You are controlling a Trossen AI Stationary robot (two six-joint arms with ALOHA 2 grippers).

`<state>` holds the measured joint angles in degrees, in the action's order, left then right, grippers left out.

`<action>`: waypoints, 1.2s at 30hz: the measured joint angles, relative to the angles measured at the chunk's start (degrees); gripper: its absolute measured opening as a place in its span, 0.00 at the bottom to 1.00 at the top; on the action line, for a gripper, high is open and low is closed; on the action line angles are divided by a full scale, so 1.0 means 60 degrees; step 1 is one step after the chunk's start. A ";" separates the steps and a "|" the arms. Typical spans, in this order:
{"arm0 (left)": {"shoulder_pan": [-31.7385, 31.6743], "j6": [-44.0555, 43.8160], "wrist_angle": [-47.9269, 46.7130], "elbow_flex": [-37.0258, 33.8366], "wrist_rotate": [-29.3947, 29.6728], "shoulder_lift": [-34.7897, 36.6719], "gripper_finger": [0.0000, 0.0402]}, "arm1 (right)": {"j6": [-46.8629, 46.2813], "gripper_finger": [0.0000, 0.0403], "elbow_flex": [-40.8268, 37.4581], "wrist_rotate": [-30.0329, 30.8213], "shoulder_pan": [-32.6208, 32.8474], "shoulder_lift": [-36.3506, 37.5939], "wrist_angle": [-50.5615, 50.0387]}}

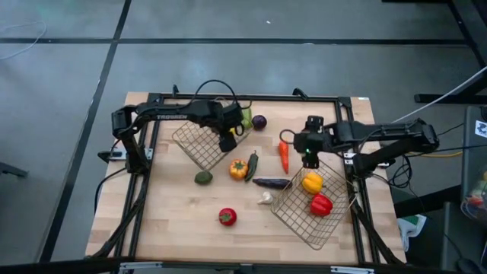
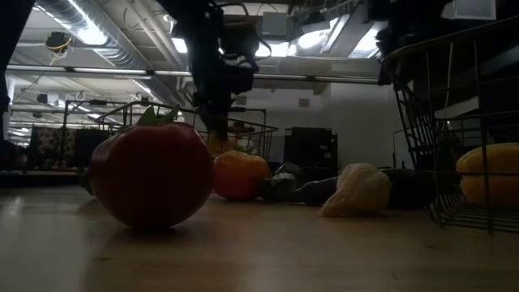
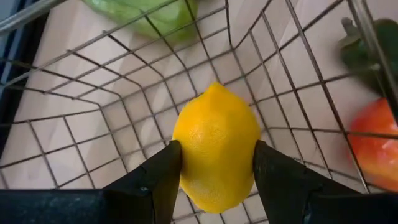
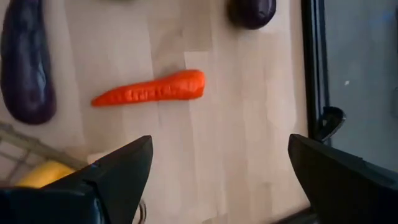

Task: Sort produce into baskets
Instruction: Put the yellow lemon into the top basket, then put the carrot into the bottom basket

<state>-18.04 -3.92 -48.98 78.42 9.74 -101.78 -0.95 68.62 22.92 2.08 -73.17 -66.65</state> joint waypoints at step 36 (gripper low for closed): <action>-0.0036 0.0175 0.0479 -0.0456 0.0033 -0.0634 0.62 | -0.1614 0.92 0.0000 -0.1504 -0.2309 -0.2113 0.2120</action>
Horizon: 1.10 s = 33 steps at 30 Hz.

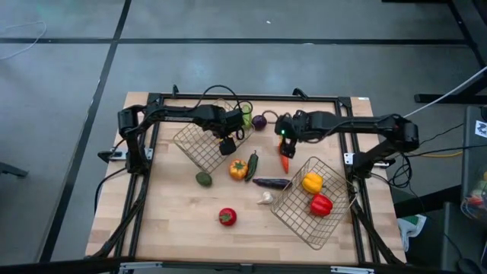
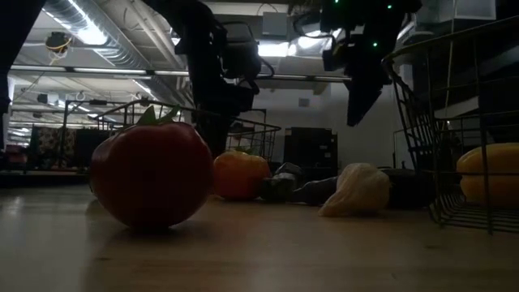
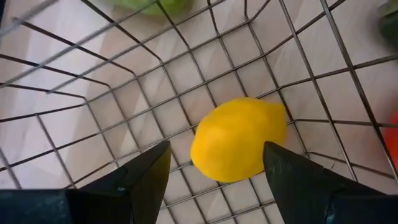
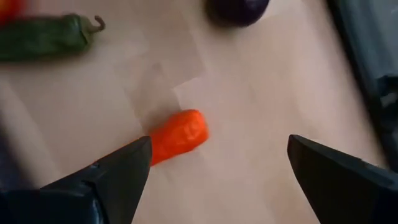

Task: Sort produce into baskets
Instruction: Put the carrot into the bottom basket

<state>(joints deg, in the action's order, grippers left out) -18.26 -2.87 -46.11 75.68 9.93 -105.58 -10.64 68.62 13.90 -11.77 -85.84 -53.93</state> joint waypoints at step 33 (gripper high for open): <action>0.0000 0.0242 -0.0523 0.0018 -0.0007 0.1607 0.62 | -0.1937 0.92 -0.0004 -0.1496 -0.1289 -0.2172 0.0477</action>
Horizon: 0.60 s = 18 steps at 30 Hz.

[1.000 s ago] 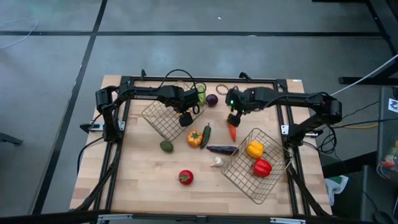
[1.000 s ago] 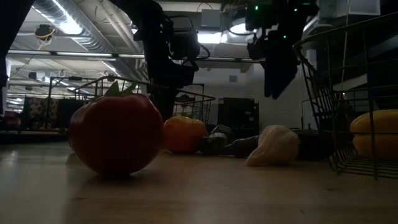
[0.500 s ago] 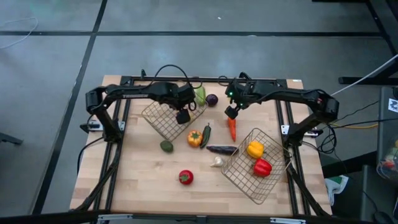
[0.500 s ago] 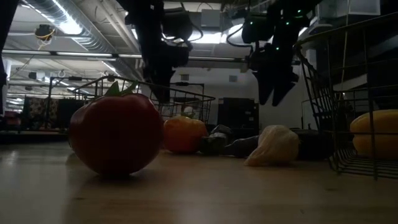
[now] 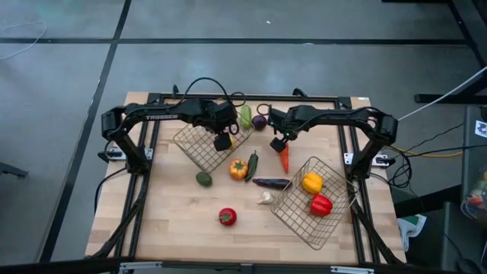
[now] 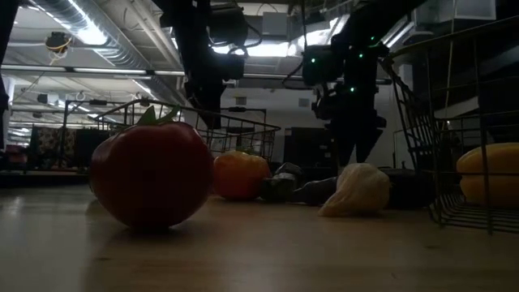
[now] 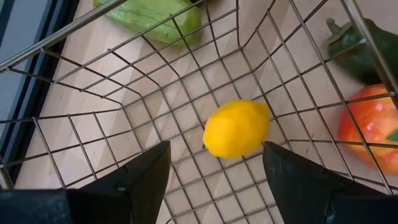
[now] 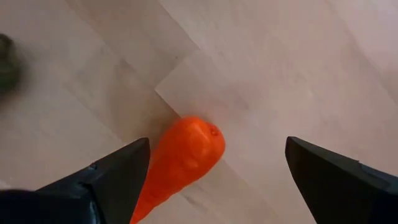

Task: Sort produce into baskets
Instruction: Put the carrot into the bottom basket

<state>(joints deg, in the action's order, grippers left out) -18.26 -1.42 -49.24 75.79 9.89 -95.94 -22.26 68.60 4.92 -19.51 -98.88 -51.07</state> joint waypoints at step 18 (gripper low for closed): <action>0.0000 -0.0057 0.0006 0.0000 -0.0004 0.0000 0.62 | 0.0317 0.92 -0.0004 -0.0334 0.0000 -0.1023 0.0011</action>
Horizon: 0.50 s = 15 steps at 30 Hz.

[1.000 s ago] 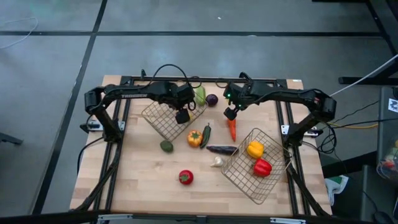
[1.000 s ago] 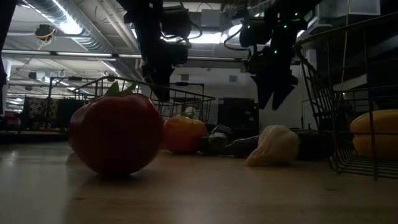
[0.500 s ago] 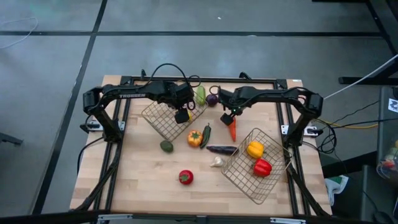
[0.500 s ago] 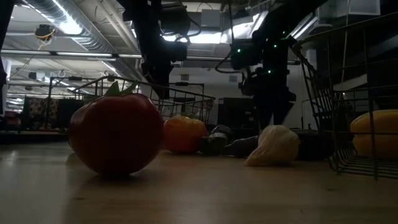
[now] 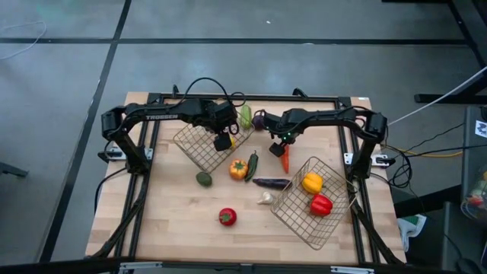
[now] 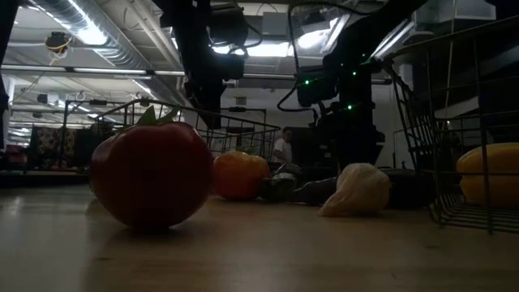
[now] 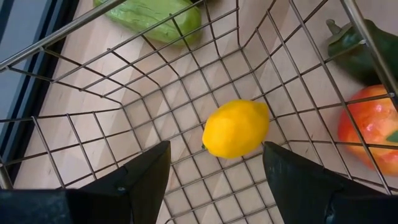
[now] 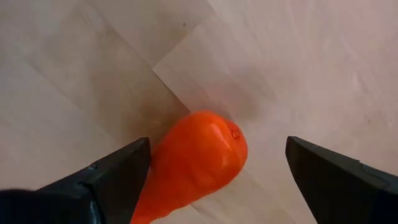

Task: Sort produce into baskets
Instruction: Put the carrot into the bottom basket

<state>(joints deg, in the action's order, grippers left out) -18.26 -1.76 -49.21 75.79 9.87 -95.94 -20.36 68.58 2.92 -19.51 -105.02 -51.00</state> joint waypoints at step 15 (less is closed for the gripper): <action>0.0000 -0.0154 0.0007 0.0000 -0.0004 -0.0004 0.62 | 0.0204 0.63 0.0000 0.0004 0.0000 -0.0120 -0.0020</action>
<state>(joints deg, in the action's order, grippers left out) -18.26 -2.69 -49.17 75.79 9.85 -95.96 -19.14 68.58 2.94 -19.51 -105.73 -51.12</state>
